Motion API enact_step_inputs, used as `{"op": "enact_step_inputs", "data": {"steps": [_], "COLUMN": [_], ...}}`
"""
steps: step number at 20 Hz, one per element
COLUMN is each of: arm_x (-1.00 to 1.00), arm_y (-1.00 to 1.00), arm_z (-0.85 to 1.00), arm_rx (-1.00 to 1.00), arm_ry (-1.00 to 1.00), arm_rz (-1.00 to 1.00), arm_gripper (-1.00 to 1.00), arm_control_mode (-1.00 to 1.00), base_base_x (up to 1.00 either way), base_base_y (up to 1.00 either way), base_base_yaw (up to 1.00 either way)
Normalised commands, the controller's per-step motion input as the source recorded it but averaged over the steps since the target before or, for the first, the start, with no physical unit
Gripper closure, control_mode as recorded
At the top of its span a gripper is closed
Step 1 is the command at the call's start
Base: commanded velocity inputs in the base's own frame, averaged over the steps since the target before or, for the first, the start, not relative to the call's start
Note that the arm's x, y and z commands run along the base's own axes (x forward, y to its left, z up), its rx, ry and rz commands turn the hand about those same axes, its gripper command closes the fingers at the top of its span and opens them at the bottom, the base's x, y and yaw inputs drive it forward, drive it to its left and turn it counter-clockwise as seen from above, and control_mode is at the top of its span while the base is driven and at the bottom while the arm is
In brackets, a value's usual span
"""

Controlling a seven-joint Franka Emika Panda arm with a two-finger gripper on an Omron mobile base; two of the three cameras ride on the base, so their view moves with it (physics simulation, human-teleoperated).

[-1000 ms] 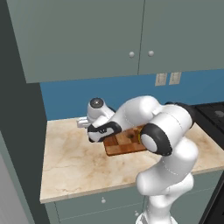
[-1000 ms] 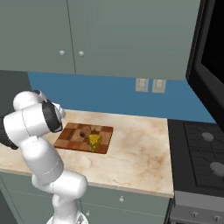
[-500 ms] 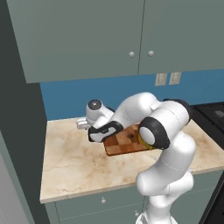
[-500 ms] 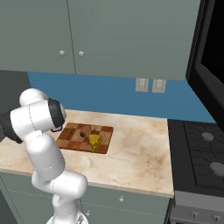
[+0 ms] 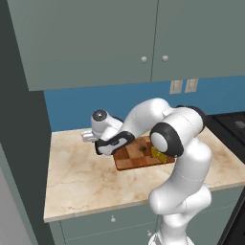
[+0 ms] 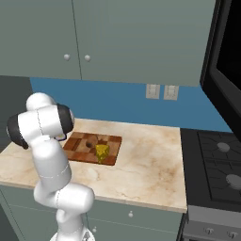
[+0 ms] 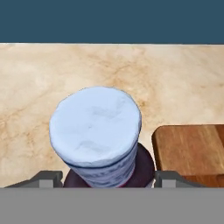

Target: Retrieve the reheated potato from the microwave, then place the potato, cheese, and condiment on the cutting board.

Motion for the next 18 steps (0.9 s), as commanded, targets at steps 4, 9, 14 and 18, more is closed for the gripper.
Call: {"op": "enact_step_inputs", "data": {"steps": [4, 9, 14, 18], "arm_x": [-0.03, -0.31, -0.55, -0.32], "arm_y": [0.00, -0.01, -0.10, -0.40], "arm_z": [0.00, 0.16, 0.38, 0.42], "arm_rx": [0.00, 0.00, 0.00, 0.00], "arm_ry": [0.00, 0.00, -0.04, -0.05], "arm_rz": [0.00, 0.00, 0.00, -0.01], "arm_gripper": [1.00, 1.00, 1.00, 1.00], "arm_control_mode": [-1.00, -1.00, -1.00, -1.00], "base_base_x": [0.00, 0.00, 0.00, 0.00], "base_base_y": [0.00, 0.00, 0.00, 0.00], "base_base_yaw": [0.00, 0.00, 0.00, 0.00]}}
